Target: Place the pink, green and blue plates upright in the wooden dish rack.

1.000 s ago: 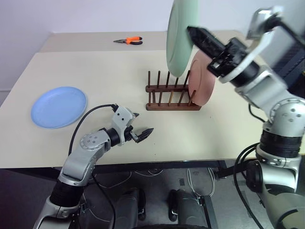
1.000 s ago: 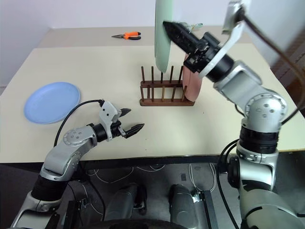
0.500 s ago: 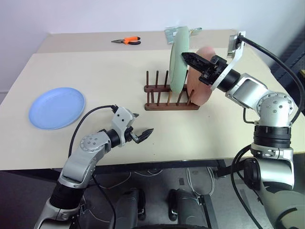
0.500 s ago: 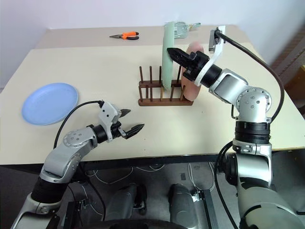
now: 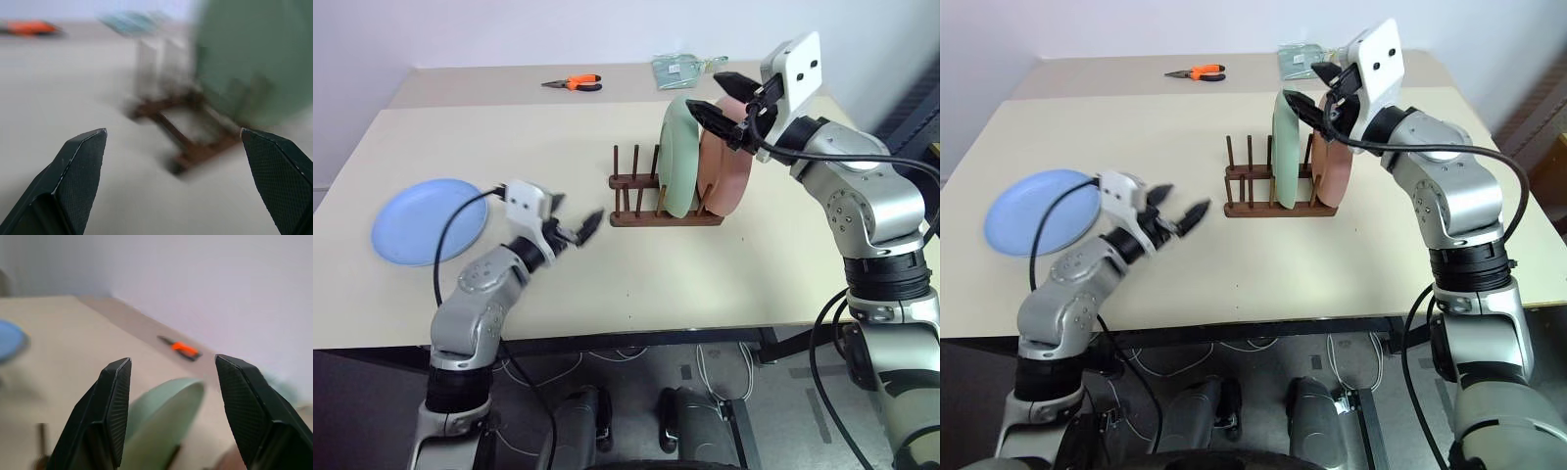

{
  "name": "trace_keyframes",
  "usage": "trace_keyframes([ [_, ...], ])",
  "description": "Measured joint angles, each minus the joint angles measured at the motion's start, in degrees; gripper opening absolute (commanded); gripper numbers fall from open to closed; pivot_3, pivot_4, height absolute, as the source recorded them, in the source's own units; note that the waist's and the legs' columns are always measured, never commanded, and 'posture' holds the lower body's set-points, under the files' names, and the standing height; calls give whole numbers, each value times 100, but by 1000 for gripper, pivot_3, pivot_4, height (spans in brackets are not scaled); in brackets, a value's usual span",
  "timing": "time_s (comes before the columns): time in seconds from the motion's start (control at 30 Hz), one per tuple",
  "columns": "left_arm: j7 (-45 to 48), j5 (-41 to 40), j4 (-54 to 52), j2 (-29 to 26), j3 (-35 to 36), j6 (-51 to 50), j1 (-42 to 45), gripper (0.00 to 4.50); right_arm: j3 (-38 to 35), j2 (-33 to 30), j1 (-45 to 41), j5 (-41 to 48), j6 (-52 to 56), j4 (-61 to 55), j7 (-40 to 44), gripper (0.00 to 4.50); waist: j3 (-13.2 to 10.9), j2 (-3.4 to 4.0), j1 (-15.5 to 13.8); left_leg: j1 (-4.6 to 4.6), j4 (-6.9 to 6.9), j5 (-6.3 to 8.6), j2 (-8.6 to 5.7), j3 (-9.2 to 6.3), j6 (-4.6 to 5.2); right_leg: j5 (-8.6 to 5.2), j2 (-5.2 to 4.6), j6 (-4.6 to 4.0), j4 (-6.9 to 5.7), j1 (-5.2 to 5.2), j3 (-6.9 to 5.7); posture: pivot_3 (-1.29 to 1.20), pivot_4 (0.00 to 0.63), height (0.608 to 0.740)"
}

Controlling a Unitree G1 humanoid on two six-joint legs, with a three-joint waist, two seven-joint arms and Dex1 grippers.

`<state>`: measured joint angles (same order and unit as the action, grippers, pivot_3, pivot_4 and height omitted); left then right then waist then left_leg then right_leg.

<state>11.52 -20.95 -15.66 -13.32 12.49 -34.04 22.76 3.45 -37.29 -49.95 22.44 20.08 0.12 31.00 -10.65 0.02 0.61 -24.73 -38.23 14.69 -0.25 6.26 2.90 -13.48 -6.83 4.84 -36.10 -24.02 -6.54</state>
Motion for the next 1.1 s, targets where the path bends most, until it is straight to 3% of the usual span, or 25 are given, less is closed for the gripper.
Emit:
trace_keyframes([
  [0.1, -2070, 849, 556, 94, 902, -188, 702, 4500, -1, -22, 16, -183, -340, -240, 336, 4486, -5, -8, 18, 0, 1, -2, 3, -1, -3, 1, 0, 1, 0, -1, 1, 0, 150, 740],
  [0.23, -3795, 1511, 446, 393, 1804, -788, 824, 4500, 71, 105, 243, -40, -225, -958, 784, 4486, -2, -31, -27, 0, 6, -1, 3, -5, -1, 2, -1, 4, 1, 9, -3, 0, 150, 740],
  [0.43, -4196, 1012, 544, 713, 2902, -2075, 1136, 4500, 804, 541, 1106, 87, 141, -1776, 1164, 4486, -7, -67, -155, 0, -7, 1, -4, -16, -2, 4, -4, 7, 7, 16, -13, 0, 150, 740],
  [0.53, -4185, 764, 758, 765, 3241, -2392, 1197, 3671, 806, 574, 1289, 5, 148, -1865, 1161, 4500, -5, -77, -135, 0, -6, 1, -3, -18, -5, 4, 0, 7, 7, 15, -15, 0, 150, 740],
  [0.6, -4163, 568, 786, 733, 3525, -2440, 1351, 2663, 841, 579, 1475, -130, 136, -1878, 1161, 4500, -4, -75, -134, 6, -2, -4, -2, -18, -13, 4, 0, 7, 6, 16, -14, 0, 150, 740],
  [0.77, -3815, 395, 877, 654, 3501, -2349, 1322, 141, 926, 593, 1596, -482, 51, -1833, 1131, 4500, -5, -77, -134, 7, -2, -4, -3, -15, -14, 4, 1, 7, 5, 16, -14, 0, 150, 740],
  [0.93, -2838, 426, 165, 451, 2202, -1554, 901, 55, 948, 619, 1560, -779, 2, -1610, 1130, 4500, -5, -78, -140, 8, -2, -2, -4, -15, -17, 4, 0, 6, 7, 20, -14, 0, 150, 740],
  [1.1, -2287, 119, -919, 788, 1184, -1317, 842, 55, 1332, 789, 1154, -1510, -681, -1272, 1165, 4500, -5, -78, -70, 13, 2, -5, 0, -12, -20, 3, 3, 5, 7, 17, -5, 0, 150, 740],
])
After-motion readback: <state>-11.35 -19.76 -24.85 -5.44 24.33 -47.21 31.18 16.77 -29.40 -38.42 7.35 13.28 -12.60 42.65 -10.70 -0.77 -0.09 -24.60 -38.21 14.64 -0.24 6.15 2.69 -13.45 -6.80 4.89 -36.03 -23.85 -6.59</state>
